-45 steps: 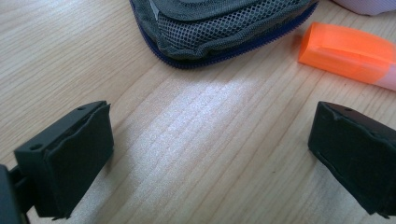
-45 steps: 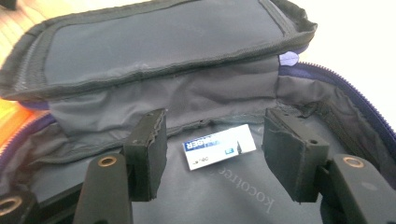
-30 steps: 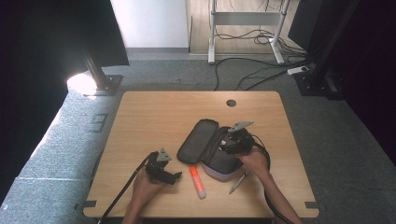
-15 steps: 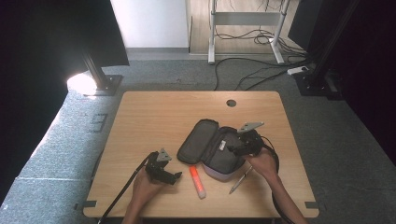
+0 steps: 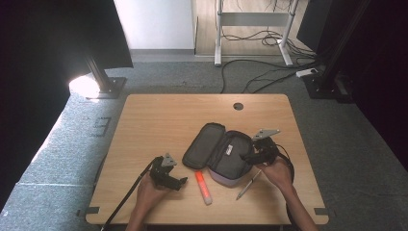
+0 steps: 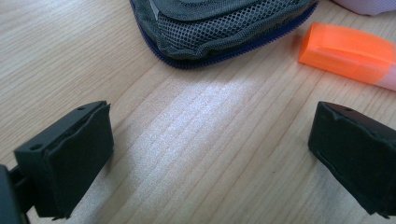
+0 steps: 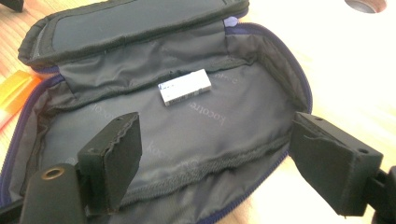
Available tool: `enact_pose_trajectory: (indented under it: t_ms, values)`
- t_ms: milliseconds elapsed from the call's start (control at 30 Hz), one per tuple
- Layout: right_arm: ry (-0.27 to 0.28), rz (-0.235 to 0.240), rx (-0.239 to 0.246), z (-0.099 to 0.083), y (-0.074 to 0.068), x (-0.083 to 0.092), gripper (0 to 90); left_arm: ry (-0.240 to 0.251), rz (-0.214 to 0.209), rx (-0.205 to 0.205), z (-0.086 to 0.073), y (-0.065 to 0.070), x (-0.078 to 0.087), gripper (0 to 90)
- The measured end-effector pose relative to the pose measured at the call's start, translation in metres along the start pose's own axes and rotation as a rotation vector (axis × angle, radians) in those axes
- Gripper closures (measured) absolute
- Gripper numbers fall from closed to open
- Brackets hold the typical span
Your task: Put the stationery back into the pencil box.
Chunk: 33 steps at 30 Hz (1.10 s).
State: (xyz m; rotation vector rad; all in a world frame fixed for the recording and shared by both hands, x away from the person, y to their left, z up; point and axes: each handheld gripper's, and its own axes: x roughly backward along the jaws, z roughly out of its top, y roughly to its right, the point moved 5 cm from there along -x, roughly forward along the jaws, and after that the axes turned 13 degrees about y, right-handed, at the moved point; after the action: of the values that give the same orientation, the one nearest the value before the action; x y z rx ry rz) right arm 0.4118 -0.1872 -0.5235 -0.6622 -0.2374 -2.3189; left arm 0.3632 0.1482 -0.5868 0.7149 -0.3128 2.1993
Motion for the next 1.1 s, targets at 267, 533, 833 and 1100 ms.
enact_pose_trajectory:
  t_ms: [267, 533, 833, 1100]
  values:
    - [0.009, -0.017, 0.001, -0.007, -0.001, 0.012, 14.7, -0.001, 0.000, -0.001, 0.000, 0.000, 0.000, 0.0]
    - [0.015, -0.025, -0.005, -0.016, -0.003, 0.025, 14.7, 0.000, 0.000, 0.000, 0.000, 0.000, 0.000, 0.0]
    - [0.006, -0.041, -0.005, -0.031, -0.002, 0.034, 14.8, 0.000, 0.000, 0.000, 0.000, 0.000, 0.000, 0.0]
    - [-0.011, -0.083, -0.018, -0.054, 0.006, 0.040, 15.3, 0.000, 0.000, -0.001, 0.000, 0.000, 0.000, 0.0]
